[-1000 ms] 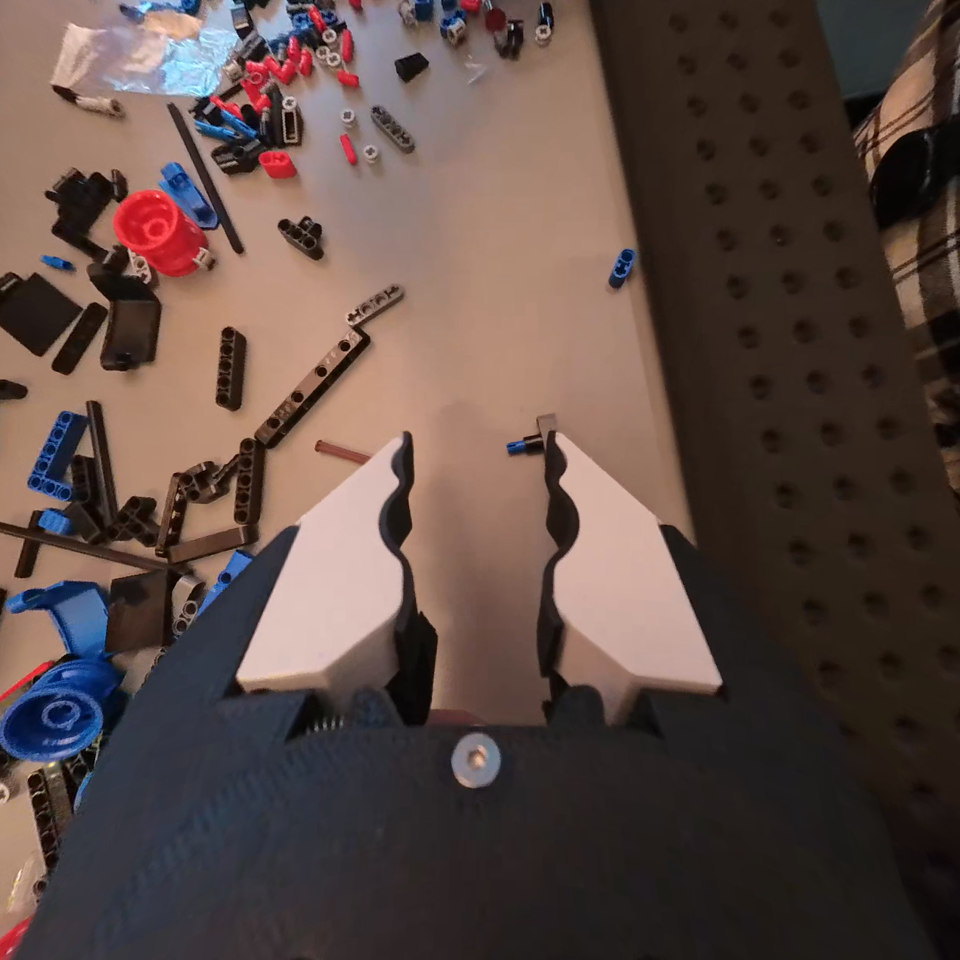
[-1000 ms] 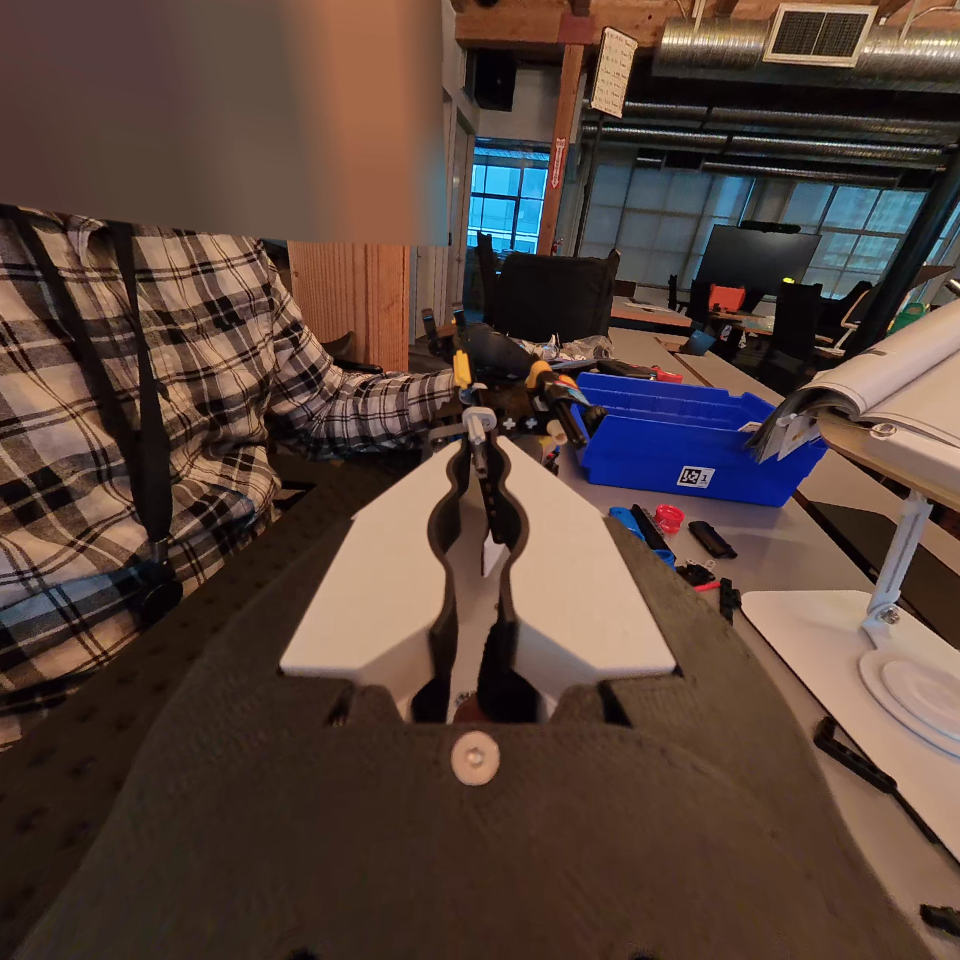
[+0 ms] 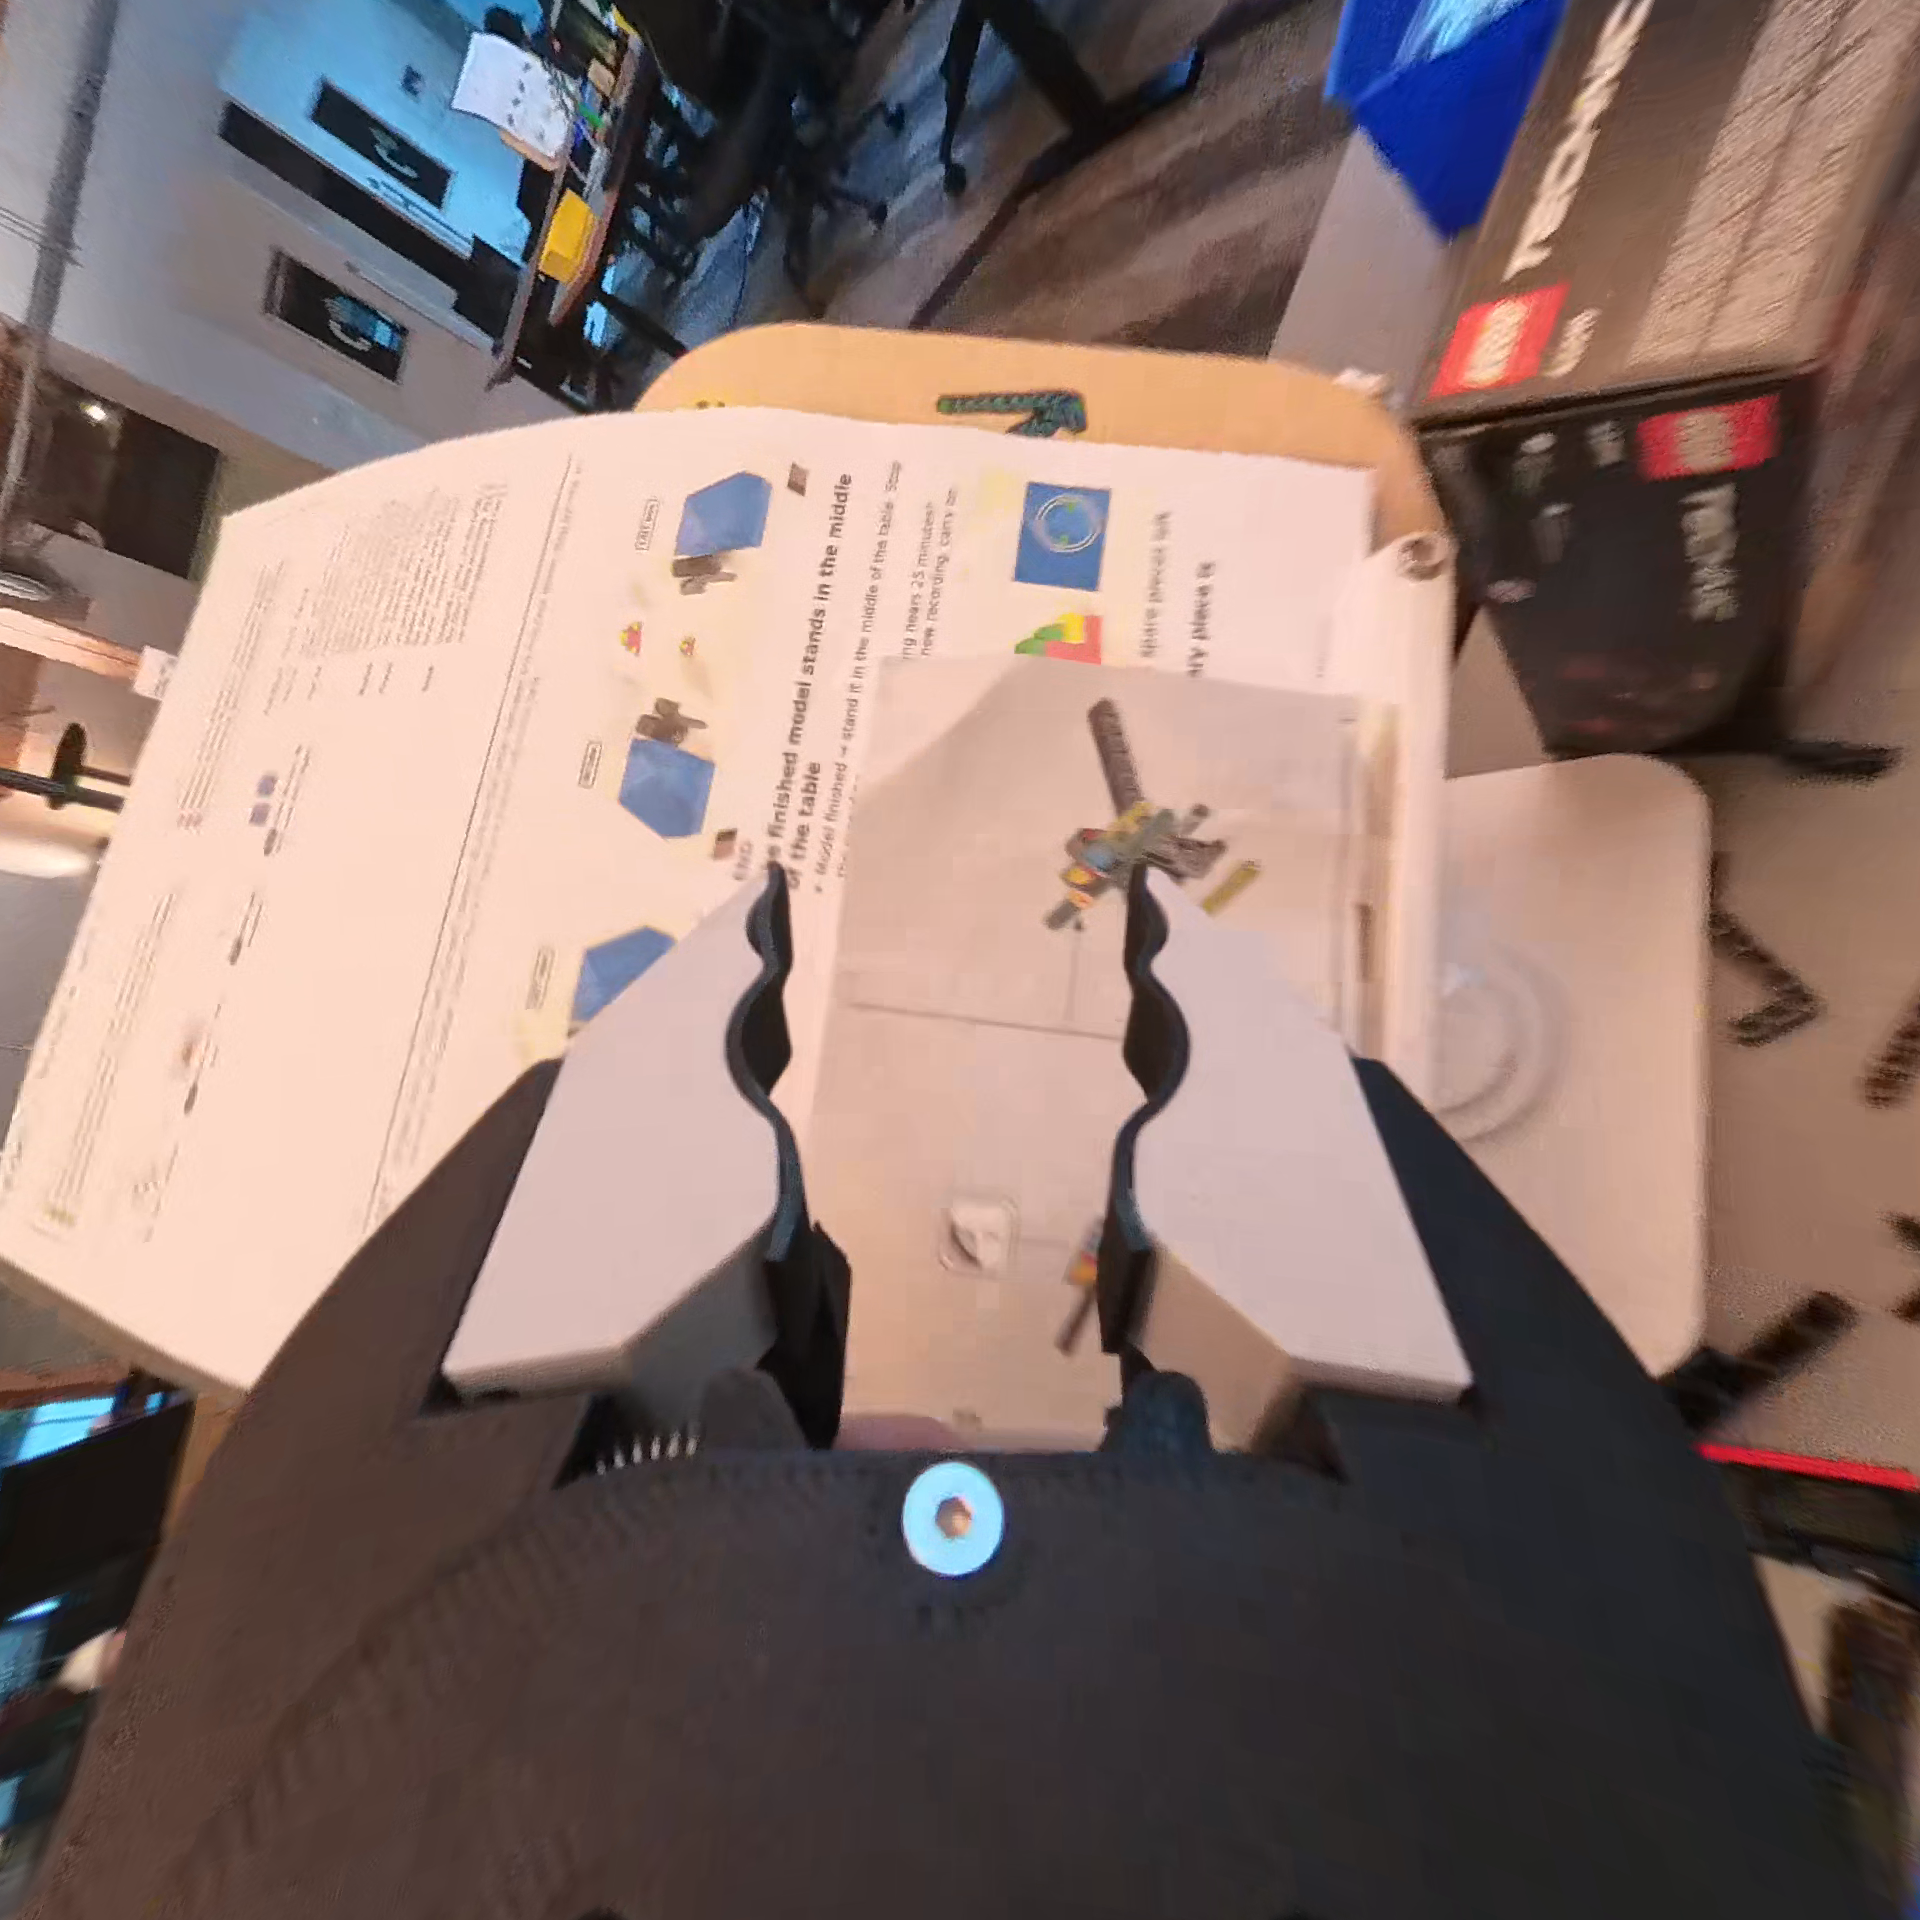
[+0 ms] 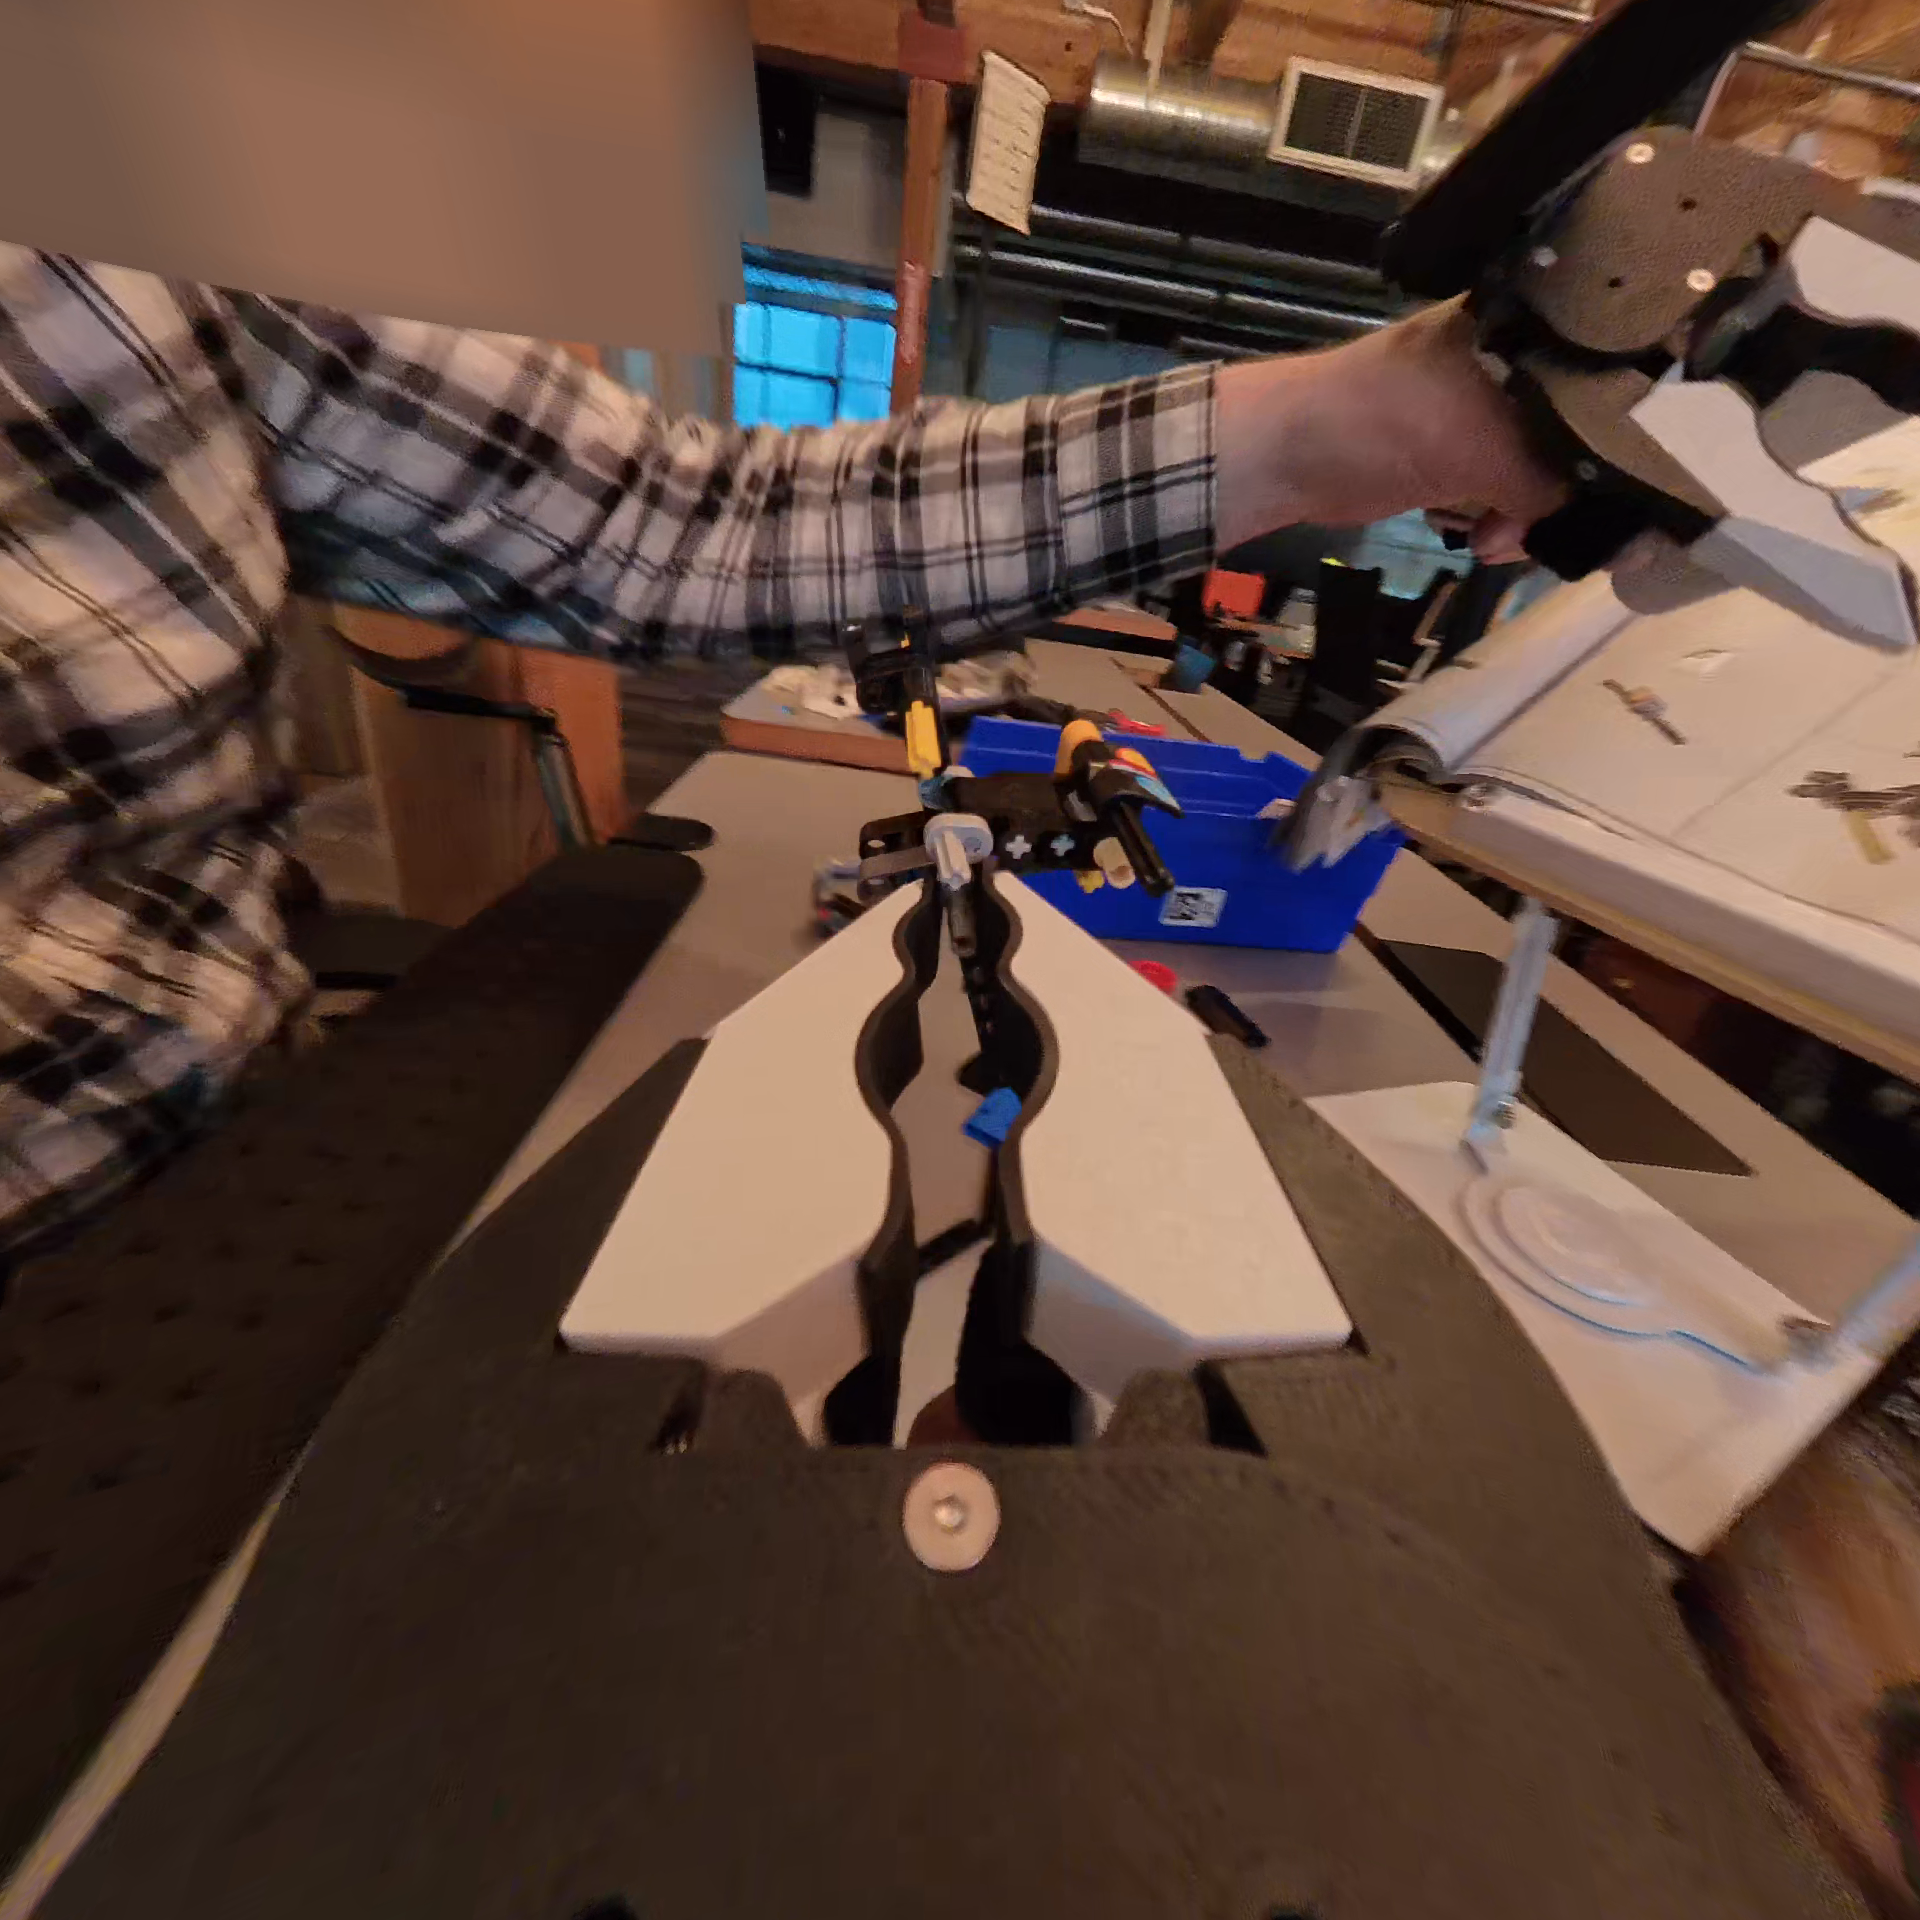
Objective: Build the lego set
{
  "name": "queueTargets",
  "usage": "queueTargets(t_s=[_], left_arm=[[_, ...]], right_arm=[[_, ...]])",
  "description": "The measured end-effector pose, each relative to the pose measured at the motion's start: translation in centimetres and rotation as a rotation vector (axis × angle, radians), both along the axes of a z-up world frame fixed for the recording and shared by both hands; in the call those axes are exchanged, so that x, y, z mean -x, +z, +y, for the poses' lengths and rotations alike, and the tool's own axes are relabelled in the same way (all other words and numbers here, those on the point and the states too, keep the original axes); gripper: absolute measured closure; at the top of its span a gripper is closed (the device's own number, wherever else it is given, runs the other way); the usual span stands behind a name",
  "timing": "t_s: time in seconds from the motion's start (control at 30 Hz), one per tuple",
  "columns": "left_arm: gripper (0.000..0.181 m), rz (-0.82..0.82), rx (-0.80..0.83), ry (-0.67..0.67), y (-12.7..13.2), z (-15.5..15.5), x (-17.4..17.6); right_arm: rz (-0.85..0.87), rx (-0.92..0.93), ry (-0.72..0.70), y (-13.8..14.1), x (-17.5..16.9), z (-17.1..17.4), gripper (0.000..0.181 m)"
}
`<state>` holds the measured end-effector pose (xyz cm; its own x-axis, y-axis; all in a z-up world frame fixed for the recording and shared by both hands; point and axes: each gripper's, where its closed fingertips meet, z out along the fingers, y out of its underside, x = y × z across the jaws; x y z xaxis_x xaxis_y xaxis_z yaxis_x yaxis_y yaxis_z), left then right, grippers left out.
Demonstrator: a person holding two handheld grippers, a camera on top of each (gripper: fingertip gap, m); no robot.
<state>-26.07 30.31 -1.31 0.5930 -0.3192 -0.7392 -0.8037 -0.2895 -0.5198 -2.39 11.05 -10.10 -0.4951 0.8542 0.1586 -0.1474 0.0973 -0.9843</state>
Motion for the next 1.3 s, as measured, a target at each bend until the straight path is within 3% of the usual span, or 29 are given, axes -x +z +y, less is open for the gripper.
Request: queueTargets(t_s=[0.1, 0.23, 0.5, 0.63, 0.77, 0.97, 1.17, 1.3], left_arm=[[0.119, 0.072, 0.072, 0.02, -1.5, 2.6, 0.8], [0.123, 0.113, 0.127, 0.028, -3.6, 4.3, 1.1], [0.166, 0.165, 0.087, -0.008, -4.0, 4.0, 0.6], [0.18, 0.189, 0.027, -0.029, -2.6, 2.7, 0.9], [0.181, 0.191, -0.03, -0.052, -0.2, -1.4, 1.7], [0.181, 0.078, -0.113, 0.029, 2.7, -11.1, 7.0], [0.159, -0.126, -0.128, 0.209, 0.3, -19.1, 13.8], [0.155, -0.311, -0.108, 0.249, -2.1, -22.0, 15.0]], right_arm=[[-0.024, -0.097, -0.085, -0.8, 0.7, 0.5, 0.178], [-0.045, -0.102, -0.085, -1.5, 1.0, 0.5, 0.178], [-0.05, -0.099, -0.084, -1.8, 1.1, 0.5, 0.178], [-0.043, -0.099, -0.091, -1.6, 1.0, 0.7, 0.178], [-0.04, -0.101, -0.09, -1.6, 0.9, 0.6, 0.178], [-0.047, -0.104, -0.076, -1.8, 1.1, 0.2, 0.178], [-0.068, -0.137, -0.076, -2.3, 1.5, -0.4, 0.178], [-0.081, -0.154, -0.076, -2.7, 1.7, -0.7, 0.178]])
